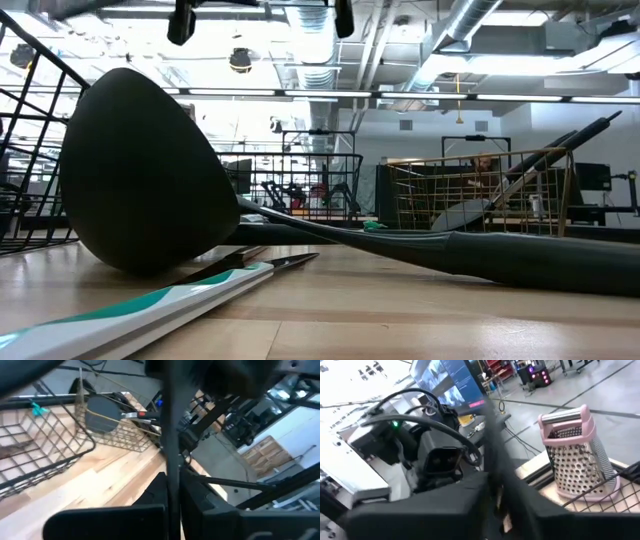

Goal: Pick & Place Kitchen Items
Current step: Put the black spatula into the brown wire basket

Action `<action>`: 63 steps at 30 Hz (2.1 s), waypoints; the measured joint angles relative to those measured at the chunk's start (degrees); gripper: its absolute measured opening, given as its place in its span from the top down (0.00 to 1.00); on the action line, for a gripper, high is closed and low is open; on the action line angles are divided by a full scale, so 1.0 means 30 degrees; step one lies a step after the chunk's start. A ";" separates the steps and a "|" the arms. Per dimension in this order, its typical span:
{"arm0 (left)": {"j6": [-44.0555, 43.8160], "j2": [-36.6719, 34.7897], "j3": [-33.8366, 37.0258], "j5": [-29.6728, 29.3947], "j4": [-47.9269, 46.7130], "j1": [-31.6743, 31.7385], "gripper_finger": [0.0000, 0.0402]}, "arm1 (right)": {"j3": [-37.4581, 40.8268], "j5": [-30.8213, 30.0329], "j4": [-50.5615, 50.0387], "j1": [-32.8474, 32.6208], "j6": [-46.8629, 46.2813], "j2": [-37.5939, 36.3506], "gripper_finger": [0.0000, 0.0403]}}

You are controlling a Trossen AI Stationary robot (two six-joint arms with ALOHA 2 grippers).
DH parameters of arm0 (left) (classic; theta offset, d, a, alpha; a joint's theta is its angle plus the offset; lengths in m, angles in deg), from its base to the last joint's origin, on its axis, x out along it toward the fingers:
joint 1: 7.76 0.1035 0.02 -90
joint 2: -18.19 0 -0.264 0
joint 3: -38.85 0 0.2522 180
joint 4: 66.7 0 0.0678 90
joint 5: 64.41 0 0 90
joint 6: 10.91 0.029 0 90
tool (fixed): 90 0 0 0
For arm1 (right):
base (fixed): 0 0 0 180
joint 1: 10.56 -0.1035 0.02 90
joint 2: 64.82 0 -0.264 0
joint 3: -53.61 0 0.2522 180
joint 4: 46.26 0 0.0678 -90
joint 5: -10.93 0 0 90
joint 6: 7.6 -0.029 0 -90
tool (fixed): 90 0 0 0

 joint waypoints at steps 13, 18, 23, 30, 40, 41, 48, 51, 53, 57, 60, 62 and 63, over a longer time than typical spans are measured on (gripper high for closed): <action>0.0431 -0.0102 -0.0007 0.2261 0.0218 0.0176 0.83 | -0.0042 0.1142 -0.3849 0.0876 -0.0980 -0.1638 0.99; 0.0354 -0.0195 -0.0007 0.3007 0.0106 0.0183 0.66 | -0.0016 0.2198 -0.8142 0.1818 -0.1206 -0.3214 0.99; 0.0264 -0.0757 -0.0007 0.3489 -0.0178 0.0147 0.55 | -0.0044 0.4640 -1.4340 0.4152 -0.1695 -0.5598 1.00; -0.0055 -0.1329 -0.0007 0.2784 -0.0140 0.0147 0.54 | -0.0609 0.9679 -1.9665 0.8923 -0.0573 -0.6307 1.00; -0.0283 -0.1634 -0.0007 0.2937 -0.0170 0.0147 0.57 | -0.6459 1.2768 -3.1659 1.4240 0.5444 -0.1723 1.00; -0.0283 -0.1661 -0.0005 0.2942 -0.0190 0.0147 0.57 | -0.6809 1.2291 -3.2407 1.4510 0.5900 -0.1242 1.00; -0.0297 -0.1705 -0.0007 0.3757 -0.0171 0.0132 0.57 | -0.7293 1.2588 -3.3103 1.5968 0.7530 0.1059 1.00; -0.0565 -0.1698 -0.0007 0.4331 -0.0186 0.0118 0.57 | -0.7249 1.2542 -3.3100 1.6494 0.7828 0.1853 1.00; -0.0742 -0.1698 -0.0007 0.4373 -0.0179 0.0118 0.57 | -0.7288 1.2464 -3.3118 1.6875 0.8132 0.2264 1.00; -0.0756 -0.1698 -0.0007 0.4380 -0.0181 0.0118 0.57 | -0.7257 1.1485 -3.3103 1.7673 0.8164 0.3307 1.00; -0.0756 -0.1691 -0.0006 0.4380 -0.0184 0.0125 0.57 | -0.7278 1.0980 -3.3112 1.8136 0.8208 0.3914 1.00; -0.0756 -0.1691 -0.0007 0.4322 -0.0186 0.0125 0.57 | -0.7271 1.0955 -3.3105 1.8454 0.8304 0.4360 1.00; -0.0756 -0.1691 -0.0007 0.4290 -0.0186 0.0125 0.57 | -0.7271 1.0911 -3.3110 1.8583 0.8312 0.4539 1.00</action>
